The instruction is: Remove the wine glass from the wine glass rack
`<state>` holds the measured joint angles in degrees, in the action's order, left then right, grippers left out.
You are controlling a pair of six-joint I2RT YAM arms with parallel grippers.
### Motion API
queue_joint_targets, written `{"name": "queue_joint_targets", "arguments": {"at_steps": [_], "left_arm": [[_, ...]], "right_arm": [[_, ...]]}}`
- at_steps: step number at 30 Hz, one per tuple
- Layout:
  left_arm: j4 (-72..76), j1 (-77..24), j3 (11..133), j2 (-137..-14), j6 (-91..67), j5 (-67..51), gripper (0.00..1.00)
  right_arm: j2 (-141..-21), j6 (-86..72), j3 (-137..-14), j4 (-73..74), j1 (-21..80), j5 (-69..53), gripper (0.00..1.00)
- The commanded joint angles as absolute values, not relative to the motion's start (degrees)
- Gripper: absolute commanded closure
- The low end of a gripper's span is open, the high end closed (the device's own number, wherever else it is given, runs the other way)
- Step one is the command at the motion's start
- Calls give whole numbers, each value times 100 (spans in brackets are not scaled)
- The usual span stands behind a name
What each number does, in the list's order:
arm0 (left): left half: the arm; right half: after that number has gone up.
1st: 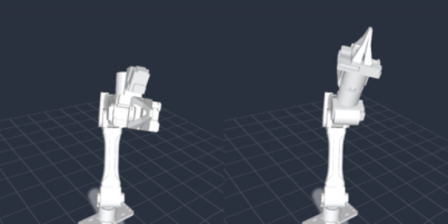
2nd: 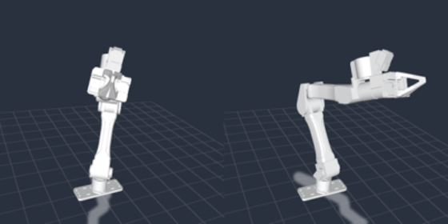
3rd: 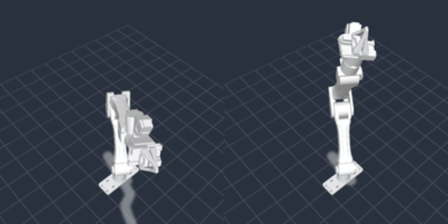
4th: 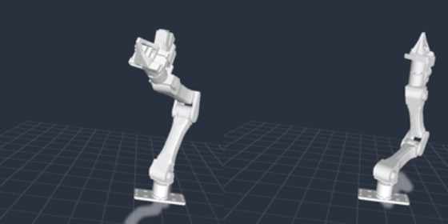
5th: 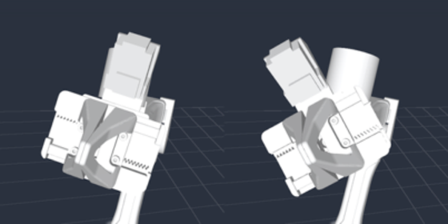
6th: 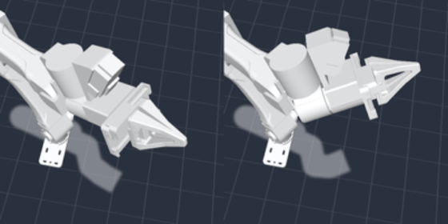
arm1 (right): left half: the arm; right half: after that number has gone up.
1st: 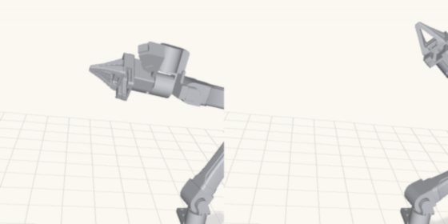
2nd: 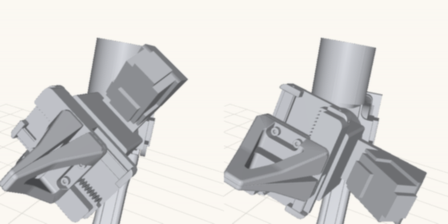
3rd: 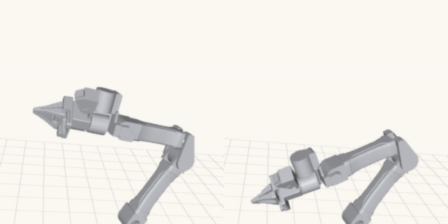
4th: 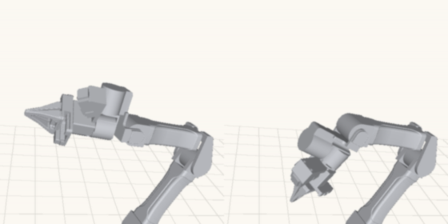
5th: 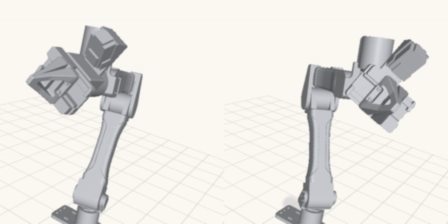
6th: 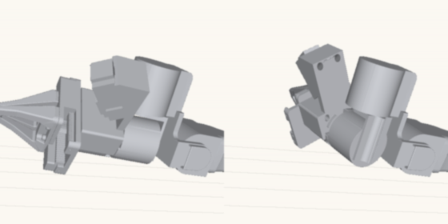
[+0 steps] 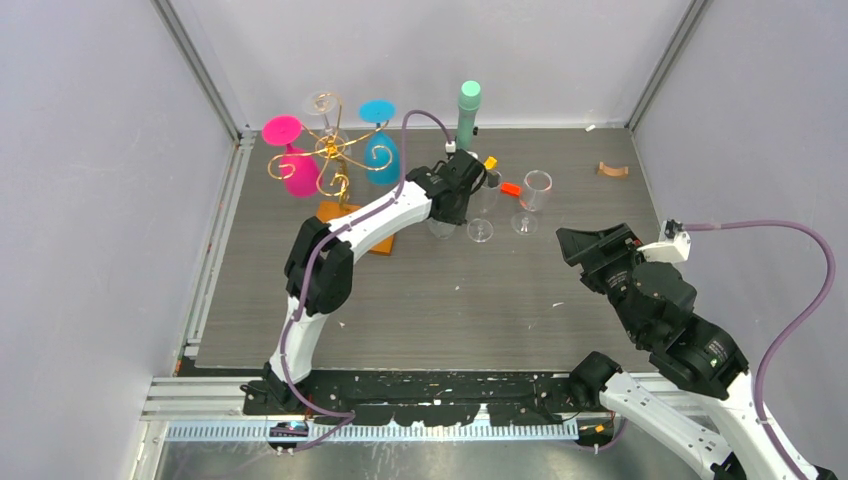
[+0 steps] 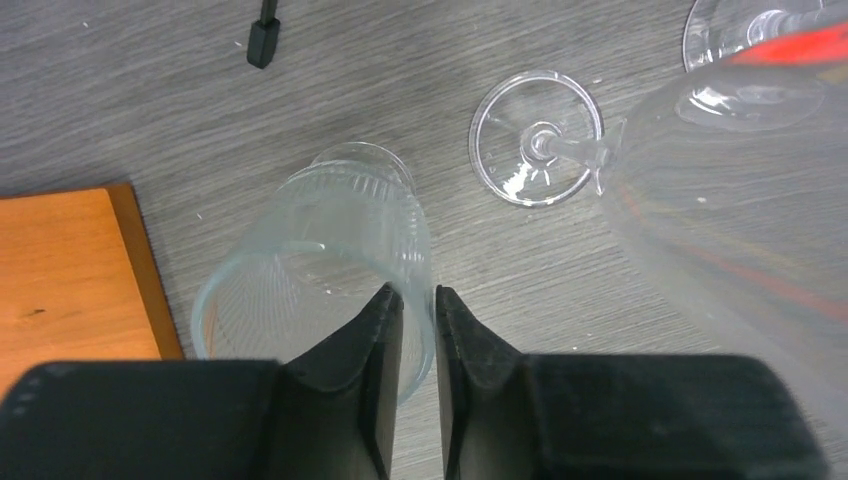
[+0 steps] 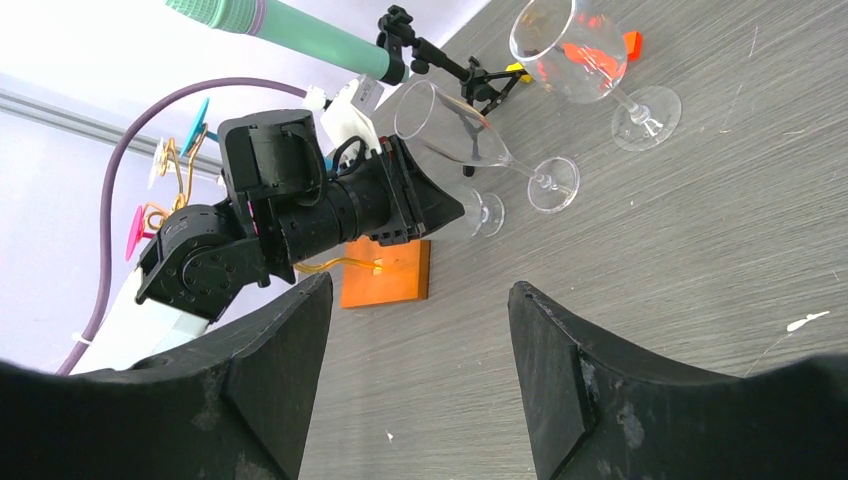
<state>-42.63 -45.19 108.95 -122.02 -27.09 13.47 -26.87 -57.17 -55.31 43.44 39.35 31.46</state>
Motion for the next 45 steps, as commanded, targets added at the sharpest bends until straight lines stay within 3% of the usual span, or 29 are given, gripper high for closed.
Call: {"name": "queue_joint_targets", "arguments": {"at_steps": [1,6,14,28,32,34,36,45], "left_arm": [[-4010,-4447,11186,-12096,-2768,1368,75],[-4121,-4452,11432,-12032,-2717,1349,63],[-4269,-4456,11529,-11731,-2681,1234,60],[-4118,-4579,10967,-10106,-2433,895,40],[-4028,-4539,10850,-9593,-2032,769,25],[-4023,-4487,10869,-9281,-1684,778,9],[-3998,-4462,10859,-9005,-1493,872,1],[-3999,-3495,10837,-8125,-1519,830,0]], "right_arm": [[-2664,-5775,-5539,4262,3928,3291,30],[-2689,-5766,-5546,4256,3928,3273,30],[-2681,-5772,-5544,4254,3929,3263,30],[-2800,-5829,-5504,4171,3928,3113,30],[-2831,-5851,-5485,4131,3929,3077,30],[-2859,-5851,-5473,4094,3928,3027,30],[-2890,-5853,-5441,4049,3929,2990,30],[-3159,-5871,-5405,3869,3929,2827,30]]}}
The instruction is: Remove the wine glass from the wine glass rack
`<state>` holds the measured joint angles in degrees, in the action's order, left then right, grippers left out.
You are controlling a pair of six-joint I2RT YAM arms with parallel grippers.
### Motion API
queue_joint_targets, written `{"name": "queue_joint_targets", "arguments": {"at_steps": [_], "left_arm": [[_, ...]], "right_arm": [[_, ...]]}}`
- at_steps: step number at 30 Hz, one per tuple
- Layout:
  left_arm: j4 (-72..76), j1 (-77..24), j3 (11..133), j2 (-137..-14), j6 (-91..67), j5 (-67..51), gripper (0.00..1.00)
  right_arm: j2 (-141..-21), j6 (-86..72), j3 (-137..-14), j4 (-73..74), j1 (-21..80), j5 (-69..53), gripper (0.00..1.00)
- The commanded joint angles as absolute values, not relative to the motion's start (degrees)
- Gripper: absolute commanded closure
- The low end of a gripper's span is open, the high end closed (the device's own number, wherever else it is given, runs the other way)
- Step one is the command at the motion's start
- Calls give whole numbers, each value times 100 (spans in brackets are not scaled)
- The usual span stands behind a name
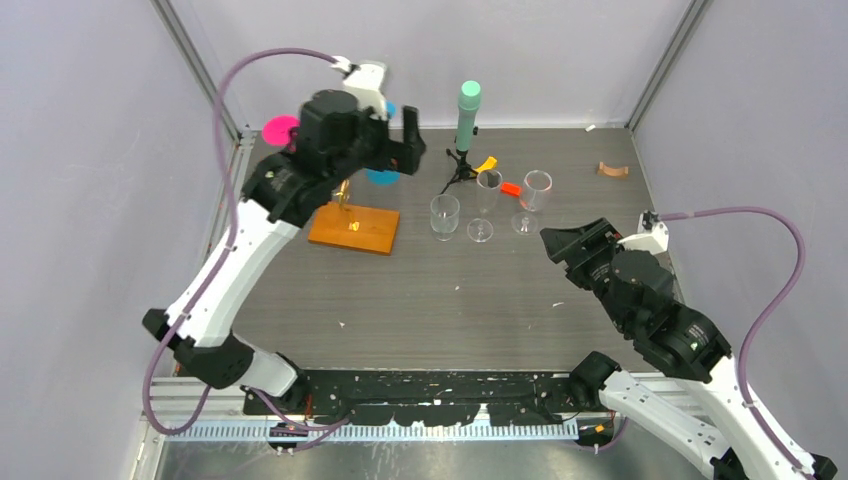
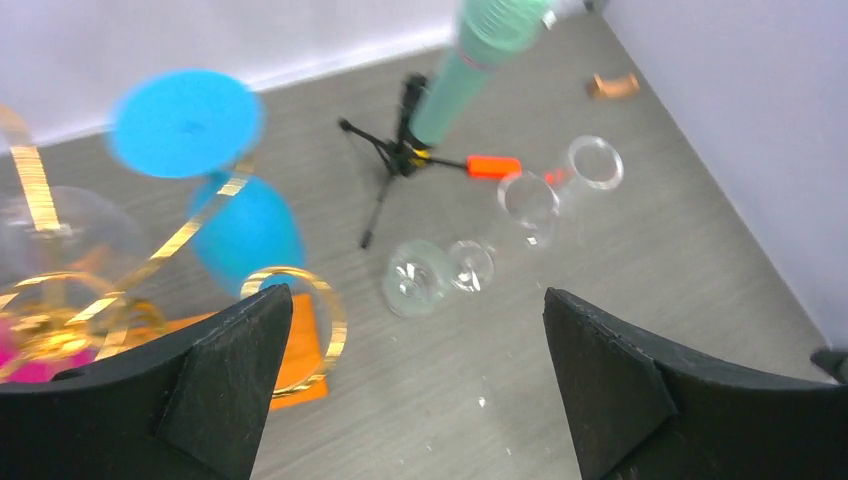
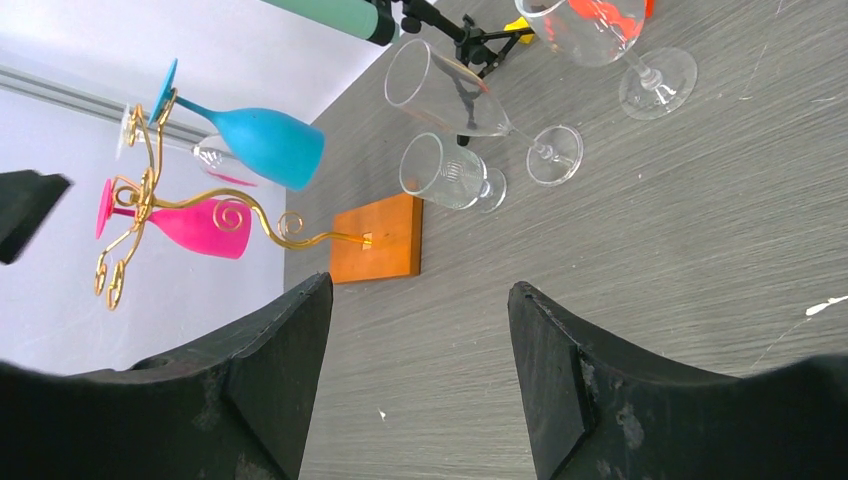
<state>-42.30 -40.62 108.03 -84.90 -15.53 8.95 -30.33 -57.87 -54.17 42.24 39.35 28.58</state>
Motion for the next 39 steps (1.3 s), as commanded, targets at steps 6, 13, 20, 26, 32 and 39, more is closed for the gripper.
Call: {"name": "queue_joint_targets", "arguments": {"at_steps": [6,13,20,26,32,39], "left_arm": [[-4055,-1831,10704,-7823,-2257,-288,7],[-3825,309,10228,-7708,-3281,-1971,22],[-2946,1826,9160,-7465,-4249,-3056,23],[-2472,2061,8836,-7580,-4607,-3594,28],[-2127,2067,8650,-7652,-4860,-3806,33],[-1862,2068,8440,-7675,-4996,-3701,43]], "right_arm": [[-3186,-5871,-5390,3857,3929,2831,30],[-3204,-5854,-5396,3853,3924,2831,31],[-3234,-5821,-5413,3857,3928,2830,31],[-3262,-5808,-5396,3855,3926,2845,31],[-3266,-5801,-5384,3850,3929,2880,31],[-3230,-5814,-5362,3851,3928,2894,31]]}}
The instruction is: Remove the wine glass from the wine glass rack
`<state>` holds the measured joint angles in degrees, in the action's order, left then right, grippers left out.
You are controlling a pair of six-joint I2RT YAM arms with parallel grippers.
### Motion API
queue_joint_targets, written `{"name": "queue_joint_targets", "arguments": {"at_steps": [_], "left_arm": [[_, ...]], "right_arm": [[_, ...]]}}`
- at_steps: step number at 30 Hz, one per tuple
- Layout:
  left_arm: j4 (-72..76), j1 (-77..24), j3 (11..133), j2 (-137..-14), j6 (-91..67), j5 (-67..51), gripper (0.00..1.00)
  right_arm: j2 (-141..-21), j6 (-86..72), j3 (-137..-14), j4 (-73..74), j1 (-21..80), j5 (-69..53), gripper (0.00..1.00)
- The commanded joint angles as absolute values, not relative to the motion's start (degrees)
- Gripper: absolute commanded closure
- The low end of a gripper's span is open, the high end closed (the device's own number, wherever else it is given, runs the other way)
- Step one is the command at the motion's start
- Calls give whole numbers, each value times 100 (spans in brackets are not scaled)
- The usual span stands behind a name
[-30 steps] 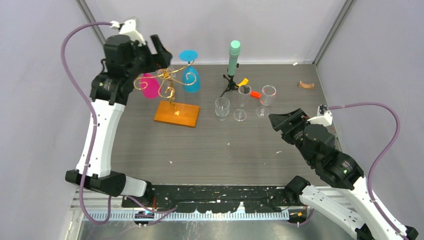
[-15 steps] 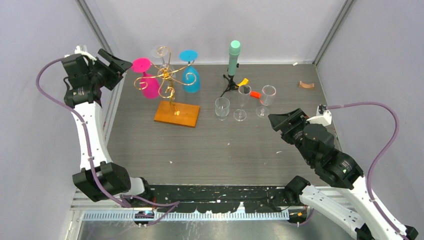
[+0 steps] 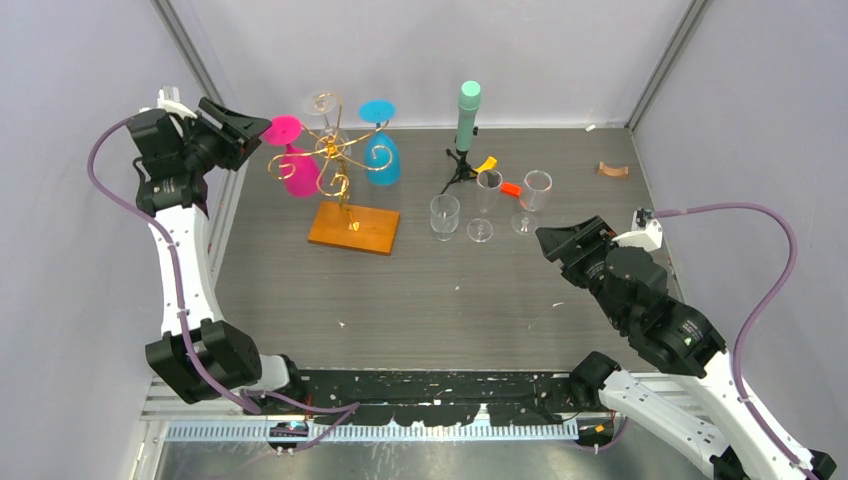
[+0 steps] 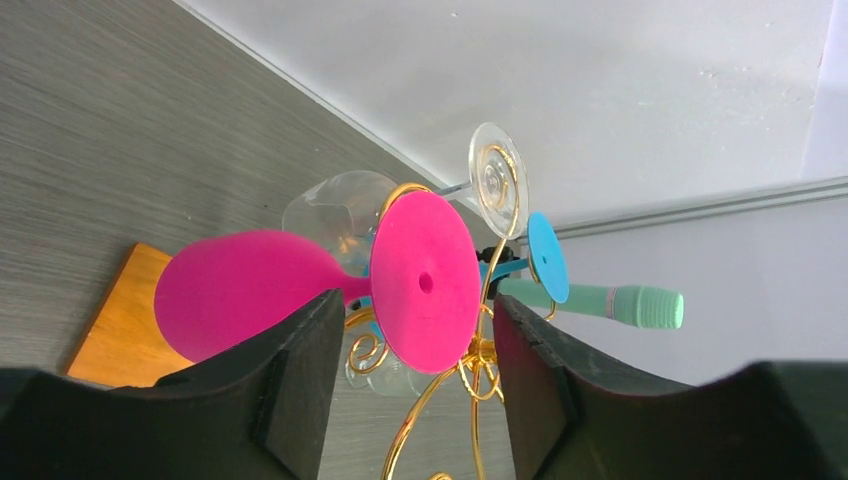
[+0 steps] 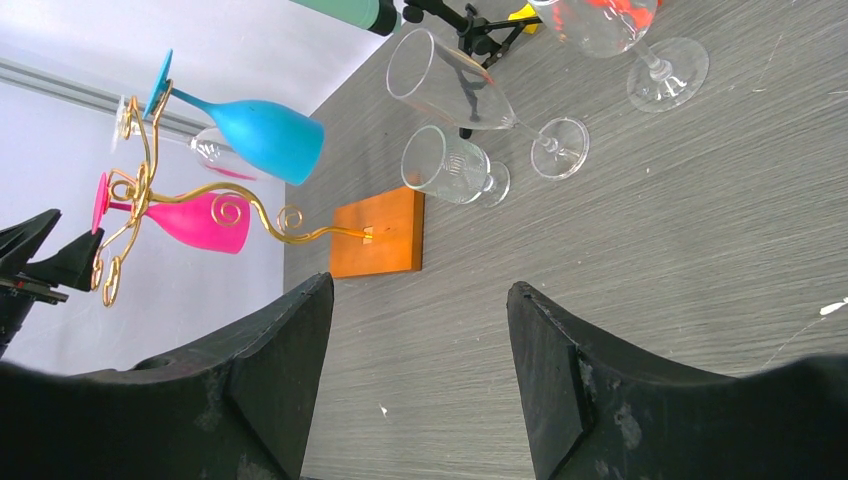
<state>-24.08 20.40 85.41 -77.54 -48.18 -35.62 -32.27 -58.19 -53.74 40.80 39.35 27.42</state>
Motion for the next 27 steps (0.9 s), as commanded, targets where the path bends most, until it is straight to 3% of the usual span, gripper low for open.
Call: {"name": "queue_joint_targets", "arguments": {"at_steps": [1,13,16,20,25,27], "left_arm": [[-1826,2066,8411,-7685,-5031,-3720,44],[-1245,2065,8149,-7850,-5590,-4169,53],[-1172,2065,8156,-7915,-5667,-4225,63],[-1089,2066,8093,-7830,-5660,-4199,84],[-1016,2060,8001,-7776,-5712,-4172,100],[-915,2065,7968,-7757,-5810,-4183,100]], "right_arm": [[-3224,-5817,-5355,3855,3928,2896,31],[-3137,-5864,-5307,3858,3924,2936,31],[-3081,-5909,-5272,3865,3928,2934,31],[-3028,-5911,-5257,3865,3933,2967,32],[-3039,-5914,-5239,3865,3929,2948,33],[-3035,-5915,-5231,3864,3929,2945,34]]}}
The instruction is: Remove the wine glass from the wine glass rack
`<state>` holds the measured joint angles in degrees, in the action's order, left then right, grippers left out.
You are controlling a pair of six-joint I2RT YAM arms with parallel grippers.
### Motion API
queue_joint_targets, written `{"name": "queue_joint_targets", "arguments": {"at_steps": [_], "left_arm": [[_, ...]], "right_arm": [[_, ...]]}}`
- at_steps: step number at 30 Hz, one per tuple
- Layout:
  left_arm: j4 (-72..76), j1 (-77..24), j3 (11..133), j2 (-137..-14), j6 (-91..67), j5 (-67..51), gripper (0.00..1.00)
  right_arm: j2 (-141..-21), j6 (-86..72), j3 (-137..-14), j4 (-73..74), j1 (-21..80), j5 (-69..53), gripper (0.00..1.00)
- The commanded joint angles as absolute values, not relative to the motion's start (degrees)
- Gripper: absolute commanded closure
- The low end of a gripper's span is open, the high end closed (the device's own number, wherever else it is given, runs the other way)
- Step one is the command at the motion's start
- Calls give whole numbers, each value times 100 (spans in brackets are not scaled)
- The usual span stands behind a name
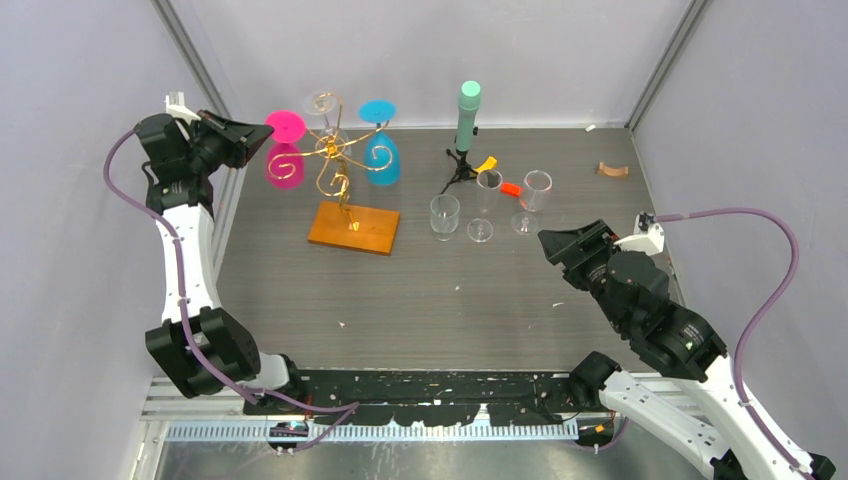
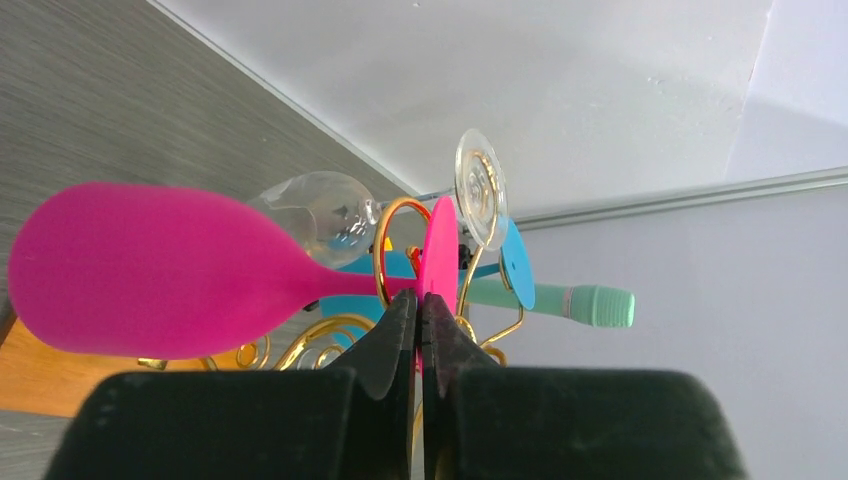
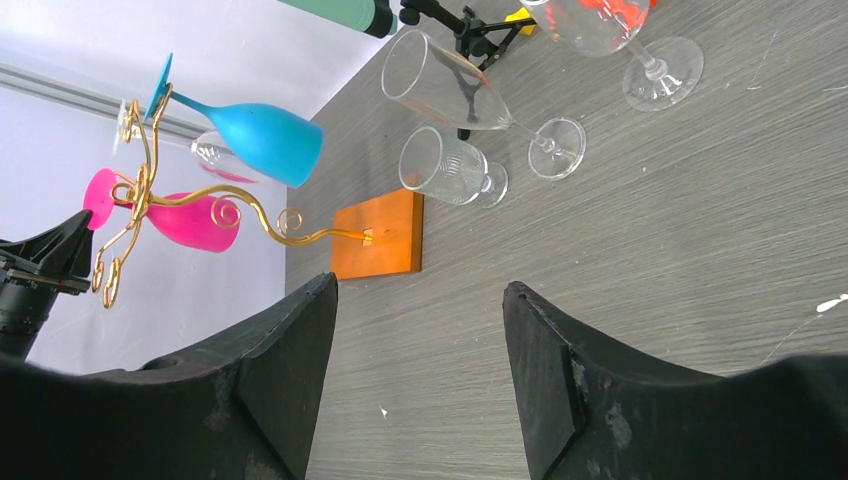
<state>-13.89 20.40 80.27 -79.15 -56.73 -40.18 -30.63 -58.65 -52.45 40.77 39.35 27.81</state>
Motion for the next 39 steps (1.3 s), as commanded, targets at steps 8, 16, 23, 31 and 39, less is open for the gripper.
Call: {"name": "queue_joint_targets", "arguments": {"at_steps": [8,16,23,31,39], "left_arm": [[-542,2066,7920,-7711,-6134,-4160,100],[-68,2065,8082,-7959,-6351,-4535,100],[-58,2066,8073,-8035,-6360,-4477,100],[-587,2067,8005,-7691,-5995,-3701,100],[-48,2050,8115,-7981,-6442,-3966,100]], "right_arm": [[-2986,-5923,-5214,3858,3929,2974,34],[-3040,-5928,-5232,3854,3929,2987,34],[-3033,-5959,-5237,3858,3930,3047,34],[-3027,-5940,-5251,3861,3928,3059,34],[-3018,-5940,-5243,3859,3926,3051,34]]}}
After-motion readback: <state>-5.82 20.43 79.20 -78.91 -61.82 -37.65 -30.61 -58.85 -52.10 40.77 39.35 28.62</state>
